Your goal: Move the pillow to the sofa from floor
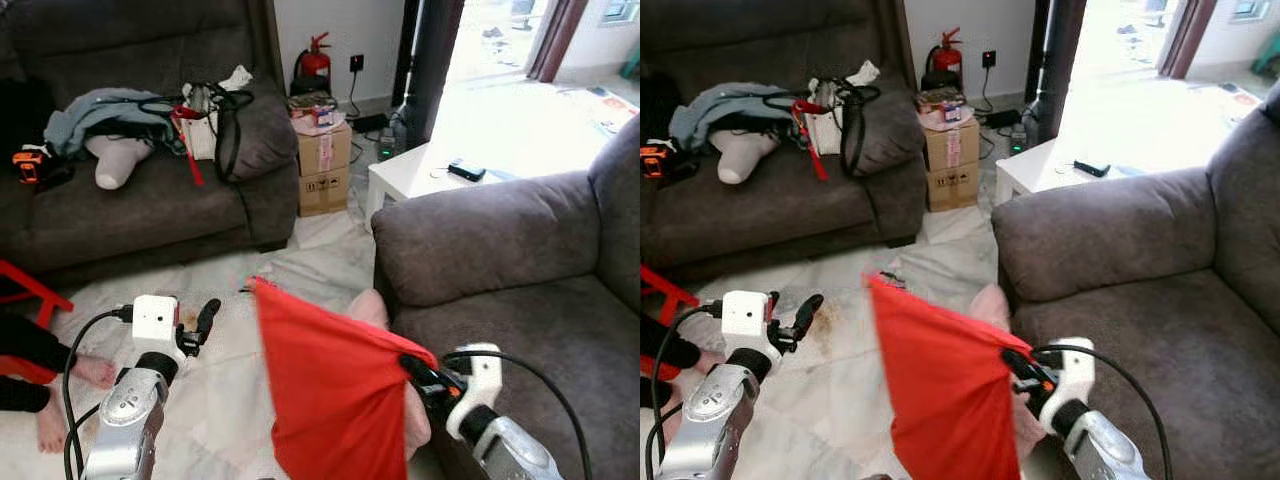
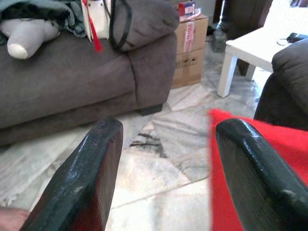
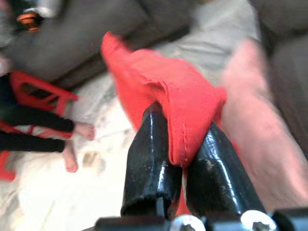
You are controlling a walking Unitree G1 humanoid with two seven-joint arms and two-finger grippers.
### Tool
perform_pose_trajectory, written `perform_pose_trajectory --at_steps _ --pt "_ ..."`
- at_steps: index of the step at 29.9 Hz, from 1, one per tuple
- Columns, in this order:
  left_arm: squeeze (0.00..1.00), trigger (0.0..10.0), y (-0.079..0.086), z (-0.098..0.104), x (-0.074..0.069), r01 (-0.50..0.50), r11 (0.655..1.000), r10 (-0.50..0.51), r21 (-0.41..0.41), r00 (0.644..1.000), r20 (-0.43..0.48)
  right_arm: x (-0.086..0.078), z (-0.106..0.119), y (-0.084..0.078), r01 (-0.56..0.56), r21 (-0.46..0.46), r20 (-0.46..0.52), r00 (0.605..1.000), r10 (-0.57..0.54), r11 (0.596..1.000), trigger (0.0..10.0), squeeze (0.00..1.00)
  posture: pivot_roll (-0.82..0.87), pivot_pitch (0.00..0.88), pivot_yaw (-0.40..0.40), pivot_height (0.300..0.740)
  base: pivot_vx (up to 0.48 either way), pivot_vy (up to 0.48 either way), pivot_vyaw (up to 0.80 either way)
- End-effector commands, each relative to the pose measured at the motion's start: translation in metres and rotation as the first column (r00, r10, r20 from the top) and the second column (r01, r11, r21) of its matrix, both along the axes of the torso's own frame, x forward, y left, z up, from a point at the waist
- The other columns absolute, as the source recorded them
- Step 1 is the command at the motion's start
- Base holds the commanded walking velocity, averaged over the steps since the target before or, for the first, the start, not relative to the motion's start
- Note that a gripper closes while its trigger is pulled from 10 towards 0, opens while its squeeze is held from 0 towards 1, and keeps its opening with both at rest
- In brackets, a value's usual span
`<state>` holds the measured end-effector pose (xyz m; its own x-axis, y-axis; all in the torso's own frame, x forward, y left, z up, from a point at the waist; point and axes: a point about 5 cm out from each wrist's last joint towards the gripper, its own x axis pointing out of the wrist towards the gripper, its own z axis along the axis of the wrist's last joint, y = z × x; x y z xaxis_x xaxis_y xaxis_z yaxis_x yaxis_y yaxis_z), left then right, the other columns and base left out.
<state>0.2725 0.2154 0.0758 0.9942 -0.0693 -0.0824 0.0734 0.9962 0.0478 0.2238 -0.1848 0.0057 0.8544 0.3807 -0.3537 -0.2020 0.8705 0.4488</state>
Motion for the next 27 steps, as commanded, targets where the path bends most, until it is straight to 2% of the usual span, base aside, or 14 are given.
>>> perform_pose_trajectory --at_steps 1,6,7,13,14,16,19,23,25,27 --pt "0.0 10.0 0.002 -0.002 -0.001 -0.004 1.0 0.004 -0.003 1.0 -0.013 0.016 0.021 -0.005 0.048 0.012 0.137 0.989 -0.049 0.999 10.0 0.0 0.06 0.051 0.062 0.74 0.0 0.0 0.0" --pt "0.0 10.0 0.002 -0.002 -0.001 -0.006 1.0 0.006 -0.003 1.0 -0.01 0.02 0.023 0.005 0.019 0.047 0.191 0.981 -0.028 0.999 10.0 0.0 0.06 0.047 0.06 0.74 0.0 0.0 0.0" --pt "0.0 10.0 0.002 -0.002 -0.001 -0.008 1.0 0.008 -0.004 1.0 -0.008 0.02 0.026 0.01 -0.023 0.083 0.214 0.977 0.004 0.996 10.0 0.0 0.06 0.046 0.059 0.74 0.0 0.0 0.0" --pt "0.0 10.0 0.002 -0.002 0.0 -0.009 1.0 0.009 -0.004 1.0 -0.007 0.017 0.041 0.028 -0.213 0.157 0.288 0.944 0.161 0.964 10.0 0.0 0.06 0.048 0.058 0.74 0.0 0.0 0.0" --pt "0.0 10.0 0.002 -0.002 0.0 -0.009 1.0 0.009 -0.004 1.0 -0.007 0.017 0.041 0.028 -0.213 0.157 0.288 0.944 0.161 0.964 10.0 0.0 0.06 0.048 0.058 0.74 0.0 0.0 0.0" --pt "0.0 10.0 0.002 -0.002 0.0 -0.012 1.0 0.012 -0.005 1.0 -0.005 0.012 0.054 0.038 -0.311 0.26 0.344 0.914 0.213 0.914 10.0 0.0 0.06 0.05 0.056 0.74 0.0 0.0 0.0" --pt "0.0 10.0 0.001 -0.002 0.0 -0.012 1.0 0.012 -0.006 1.0 -0.004 0.006 0.061 0.049 -0.413 0.289 0.377 0.878 0.293 0.864 10.0 0.0 0.06 0.052 0.055 0.74 0.0 0.0 0.0" --pt "0.0 10.0 0.0 -0.002 0.0 -0.014 1.0 0.014 -0.008 1.0 -0.004 0.002 0.063 0.047 -0.44 0.354 0.396 0.87 0.294 0.825 10.0 0.0 0.07 0.054 0.053 0.74 0.0 0.0 0.0" --pt "0.0 10.0 0.0 -0.002 0.0 -0.014 1.0 0.014 -0.009 1.0 -0.003 0.0 0.062 0.045 -0.448 0.345 0.396 0.866 0.305 0.825 10.0 0.0 0.07 0.057 0.055 0.74 0.0 0.0 0.0" --pt "0.0 10.0 0.0 -0.002 0.0 -0.013 1.0 0.013 -0.009 1.0 -0.004 0.003 0.052 0.04 -0.393 0.316 0.34 0.897 0.284 0.863 10.0 0.0 0.07 0.057 0.055 0.74 0.0 0.0 0.0"
